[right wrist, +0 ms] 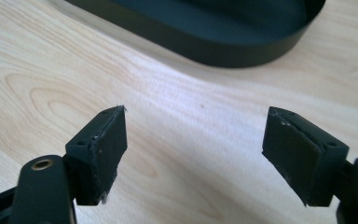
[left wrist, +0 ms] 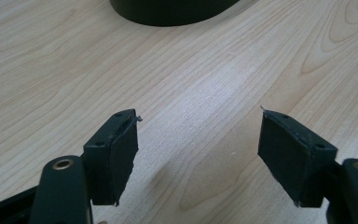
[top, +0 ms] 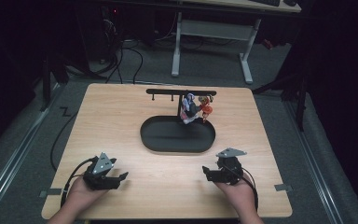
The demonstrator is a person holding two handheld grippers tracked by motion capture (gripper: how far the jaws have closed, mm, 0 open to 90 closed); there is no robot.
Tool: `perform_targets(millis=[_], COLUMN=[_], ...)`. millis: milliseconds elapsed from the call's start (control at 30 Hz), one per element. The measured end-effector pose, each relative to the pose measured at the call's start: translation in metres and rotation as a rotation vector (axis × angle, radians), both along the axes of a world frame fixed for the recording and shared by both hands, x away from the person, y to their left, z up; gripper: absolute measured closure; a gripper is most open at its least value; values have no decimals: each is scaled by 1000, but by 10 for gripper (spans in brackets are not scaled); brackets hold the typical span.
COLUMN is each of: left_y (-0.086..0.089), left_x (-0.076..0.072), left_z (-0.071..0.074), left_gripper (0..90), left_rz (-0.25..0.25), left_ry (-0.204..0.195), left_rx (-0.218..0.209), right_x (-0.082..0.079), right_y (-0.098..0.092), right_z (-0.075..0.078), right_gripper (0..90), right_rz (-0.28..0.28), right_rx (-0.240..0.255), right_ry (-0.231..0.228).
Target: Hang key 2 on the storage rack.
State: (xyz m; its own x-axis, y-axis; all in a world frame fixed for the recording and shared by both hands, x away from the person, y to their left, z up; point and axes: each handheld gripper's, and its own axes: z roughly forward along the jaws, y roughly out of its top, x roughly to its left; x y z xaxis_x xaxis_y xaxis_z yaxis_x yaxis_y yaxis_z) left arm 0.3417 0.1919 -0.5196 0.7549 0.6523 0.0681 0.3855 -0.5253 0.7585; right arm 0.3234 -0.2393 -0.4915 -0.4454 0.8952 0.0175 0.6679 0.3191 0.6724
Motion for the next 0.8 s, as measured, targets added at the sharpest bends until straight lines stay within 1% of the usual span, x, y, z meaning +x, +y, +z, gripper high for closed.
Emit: perform_targets(millis=[100,167,233,267,300,333,367,400,467,500,567,600,700,800], left_y=[-2,-3,-4,-4,-4,-5,-6,-7,-7,-7,-7,-7,-5,-2], left_x=[-1,-1,-2,-2,-2,-2,-3,-4,-6,-6,-7,-8,-7,-6], left_z=[0,0,1,1,2,2,2,3,4,4,4,3,2,3], left_gripper=[291,291,287,287,285,285,284,281,280,280,280,279,278,277], left_rz=[-8,-17,-21,-20,-18,-17,-19,-19,-19,-18,-19,-20,-23,-19], left_ry=[-2,-4,-11,-12,-11,-14,-19,-26,-28,-30,-34,-34,-32,-27], left_rx=[-8,-14,-21,-30,-41,-42,-32,-22,-22,-24,-22,-19,-18,-26], right_x=[-10,-18,-31,-38,-43,-45,-48,-50,-48,-47,-44,-43,-42,-40], right_y=[-6,-11,-15,-18,-18,-18,-17,-17,-17,-16,-13,-11,-8,-6], right_z=[-10,-14,-20,-24,-26,-26,-27,-28,-28,-28,-28,-28,-33,-35], right_gripper=[194,159,154,155,151,152,153,153,150,148,144,143,144,145], right_rz=[-13,-22,-49,-50,-39,-15,-4,-3,-18,-21,-21,-20,-13,-1], right_rx=[32,54,92,120,143,149,135,135,170,171,145,136,145,150], right_ry=[-26,-64,-125,-156,-143,-124,-141,-166,-174,-182,-196,-194,-160,-152])
